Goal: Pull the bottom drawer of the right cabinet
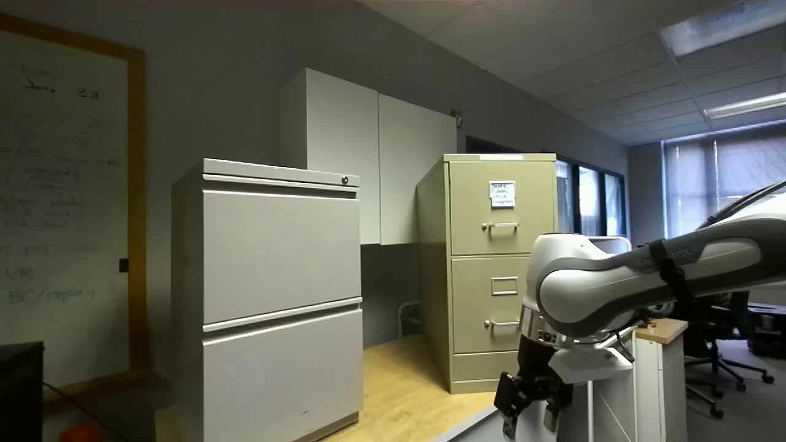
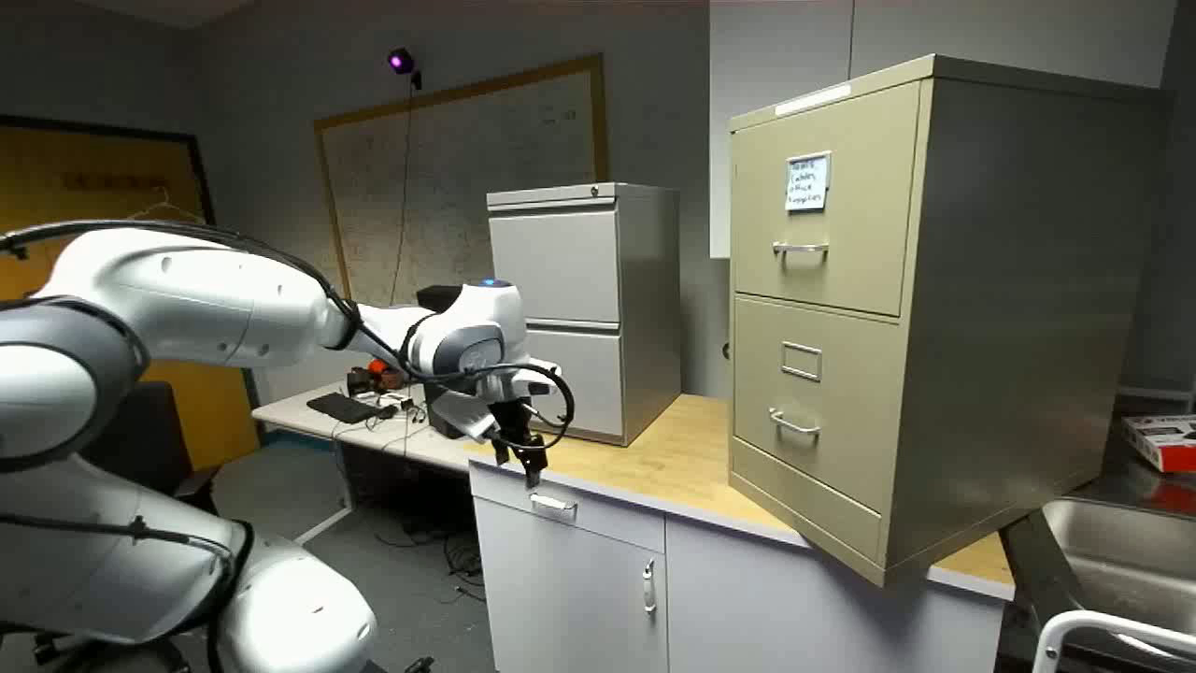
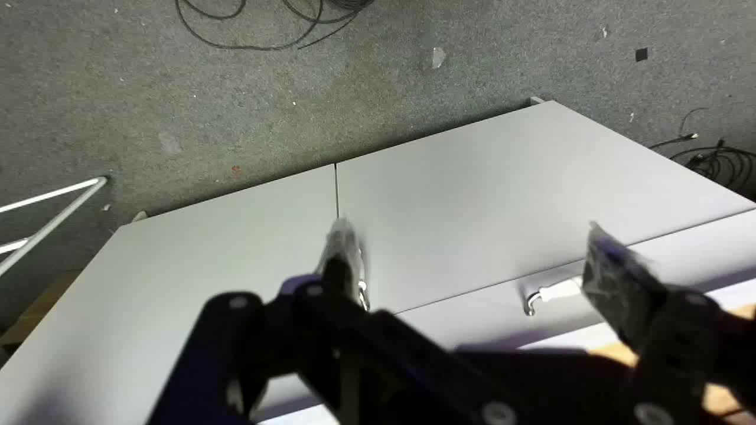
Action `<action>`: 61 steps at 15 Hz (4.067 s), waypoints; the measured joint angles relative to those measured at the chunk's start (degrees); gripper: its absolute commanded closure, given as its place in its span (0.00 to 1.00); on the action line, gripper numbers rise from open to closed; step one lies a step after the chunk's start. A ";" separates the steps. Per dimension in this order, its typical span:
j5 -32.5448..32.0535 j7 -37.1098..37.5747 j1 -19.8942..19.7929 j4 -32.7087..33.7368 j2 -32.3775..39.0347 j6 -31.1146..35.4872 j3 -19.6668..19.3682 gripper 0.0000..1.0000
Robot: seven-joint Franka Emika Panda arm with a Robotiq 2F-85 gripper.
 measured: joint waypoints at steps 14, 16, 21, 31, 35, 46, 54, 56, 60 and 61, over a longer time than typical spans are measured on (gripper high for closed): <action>-0.05 0.00 -0.29 0.00 0.24 0.03 0.00 0.00; -0.19 0.02 -1.18 0.18 0.83 1.35 0.00 0.00; -0.23 -0.57 -4.66 3.52 5.00 10.82 -3.05 0.00; 11.56 -18.18 -3.85 23.05 21.96 22.15 -19.05 0.00; 30.95 -27.50 1.01 35.70 31.70 21.34 -26.00 0.00; 56.68 -37.48 -16.81 48.93 53.42 9.58 -20.91 0.00; 66.14 -36.70 -22.72 52.84 57.28 8.58 -18.56 0.00; 67.19 -35.96 -22.78 54.10 57.41 8.54 -18.45 0.00; 67.11 -32.81 -22.77 56.83 59.43 8.24 -18.08 0.00; 66.97 -31.96 -22.77 57.62 60.50 7.87 -17.97 0.00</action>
